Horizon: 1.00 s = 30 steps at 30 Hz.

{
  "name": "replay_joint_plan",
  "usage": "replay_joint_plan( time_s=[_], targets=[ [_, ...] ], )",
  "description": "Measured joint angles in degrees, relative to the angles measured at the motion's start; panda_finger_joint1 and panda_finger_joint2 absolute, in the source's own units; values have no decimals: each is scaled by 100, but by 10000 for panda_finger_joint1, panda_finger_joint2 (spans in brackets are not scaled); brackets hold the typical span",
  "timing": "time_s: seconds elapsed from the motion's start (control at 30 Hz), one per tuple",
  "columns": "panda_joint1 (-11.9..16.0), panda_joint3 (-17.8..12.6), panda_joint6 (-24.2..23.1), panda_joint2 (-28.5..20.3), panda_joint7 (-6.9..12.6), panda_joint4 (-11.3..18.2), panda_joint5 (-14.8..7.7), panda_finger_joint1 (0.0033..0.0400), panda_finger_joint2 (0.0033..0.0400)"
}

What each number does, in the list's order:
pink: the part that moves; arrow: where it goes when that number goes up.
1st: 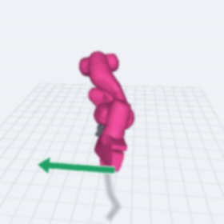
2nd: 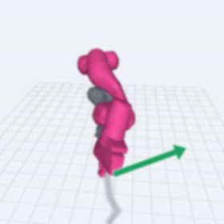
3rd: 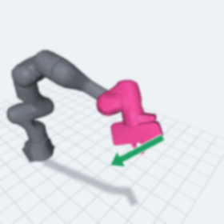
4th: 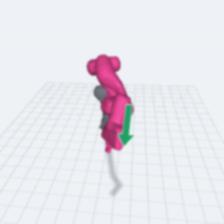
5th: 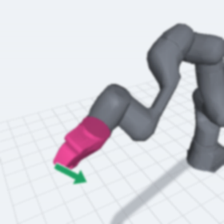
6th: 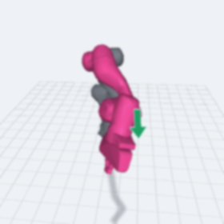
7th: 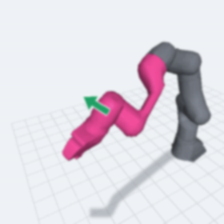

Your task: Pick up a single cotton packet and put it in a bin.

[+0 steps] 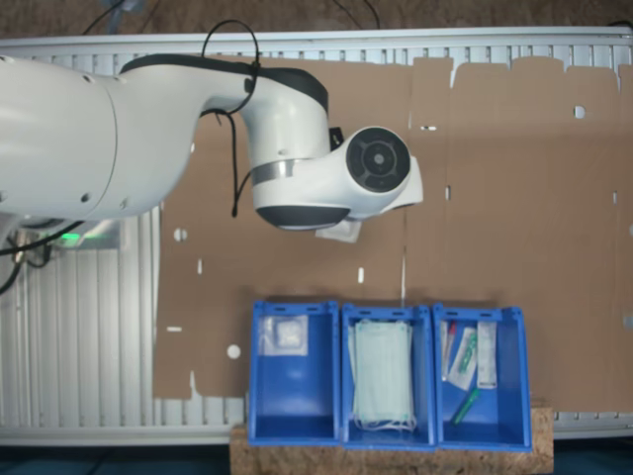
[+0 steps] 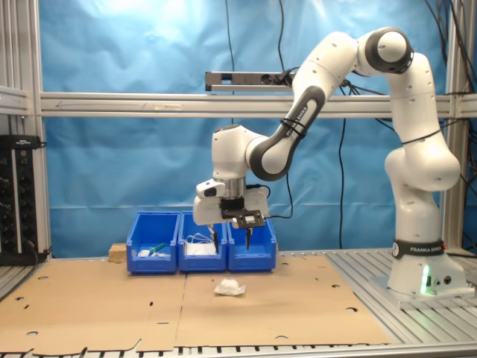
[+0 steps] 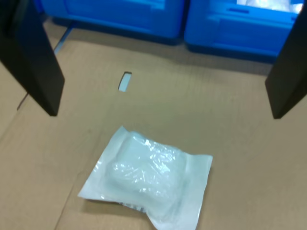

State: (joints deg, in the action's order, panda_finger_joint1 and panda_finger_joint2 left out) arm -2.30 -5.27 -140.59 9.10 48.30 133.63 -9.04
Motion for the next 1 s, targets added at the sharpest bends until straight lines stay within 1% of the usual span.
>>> replay_joint_plan(
  time_s=[0.4,1.0],
  targets=[
    [0,-24,-657,319,2,231,0,400,400],
    [0,-89,-1588,834,2,300,0,400,400]
  ],
)
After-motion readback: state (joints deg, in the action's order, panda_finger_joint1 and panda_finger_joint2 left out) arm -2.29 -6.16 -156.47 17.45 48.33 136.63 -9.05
